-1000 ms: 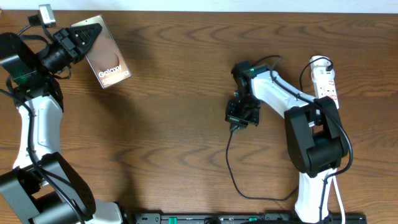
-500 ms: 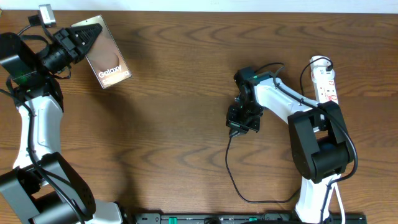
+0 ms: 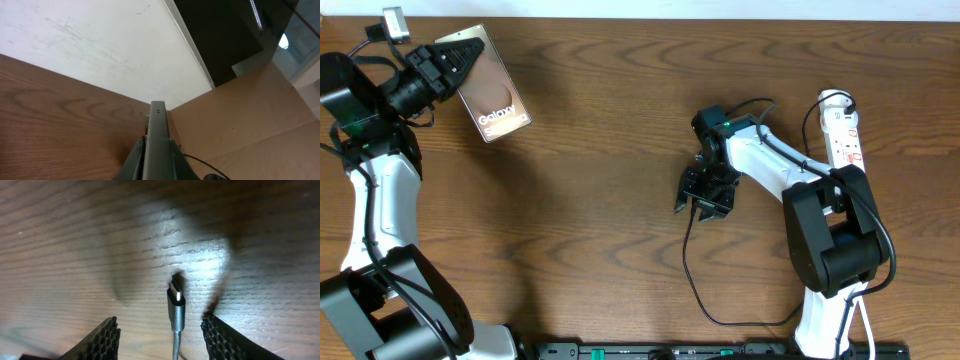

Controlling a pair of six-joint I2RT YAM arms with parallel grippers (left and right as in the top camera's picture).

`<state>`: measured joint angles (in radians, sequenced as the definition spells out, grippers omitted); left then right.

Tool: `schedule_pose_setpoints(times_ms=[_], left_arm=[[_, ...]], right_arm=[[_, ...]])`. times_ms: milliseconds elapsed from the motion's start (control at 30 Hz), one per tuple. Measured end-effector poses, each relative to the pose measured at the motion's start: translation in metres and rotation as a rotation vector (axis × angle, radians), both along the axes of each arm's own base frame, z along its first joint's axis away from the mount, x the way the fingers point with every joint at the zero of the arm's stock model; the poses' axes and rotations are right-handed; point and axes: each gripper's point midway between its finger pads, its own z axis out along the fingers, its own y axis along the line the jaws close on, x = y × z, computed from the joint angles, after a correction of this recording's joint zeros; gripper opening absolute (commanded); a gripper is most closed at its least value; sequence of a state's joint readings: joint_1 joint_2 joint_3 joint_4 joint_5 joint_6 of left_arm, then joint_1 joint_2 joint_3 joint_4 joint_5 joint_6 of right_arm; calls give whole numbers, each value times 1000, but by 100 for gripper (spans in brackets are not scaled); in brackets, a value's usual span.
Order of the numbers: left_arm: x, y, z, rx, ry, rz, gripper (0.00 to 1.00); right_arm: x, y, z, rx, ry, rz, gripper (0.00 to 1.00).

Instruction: Plug charger to phone and switch on socket

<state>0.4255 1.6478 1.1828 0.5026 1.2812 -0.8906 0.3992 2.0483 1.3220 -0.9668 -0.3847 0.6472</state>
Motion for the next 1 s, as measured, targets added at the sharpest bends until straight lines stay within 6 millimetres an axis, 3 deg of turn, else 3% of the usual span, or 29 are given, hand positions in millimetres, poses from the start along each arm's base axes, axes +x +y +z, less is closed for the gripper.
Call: schedule_pose_setpoints(times_ms=[67,200,600,1000], left_arm=[[0,0,0,0,0,0,7],[0,0,0,0,0,0,7],[0,0,0,0,0,0,7],[0,0,0,-1,1,0,8]], right_arm=[[0,-2,-1,-16,0,-8,36],[-2,-9,-3,-58,7,-18,21],[-4,-16,-5,-104,12,-21,6],[-5,-16,-5,-108,13,-22,1]])
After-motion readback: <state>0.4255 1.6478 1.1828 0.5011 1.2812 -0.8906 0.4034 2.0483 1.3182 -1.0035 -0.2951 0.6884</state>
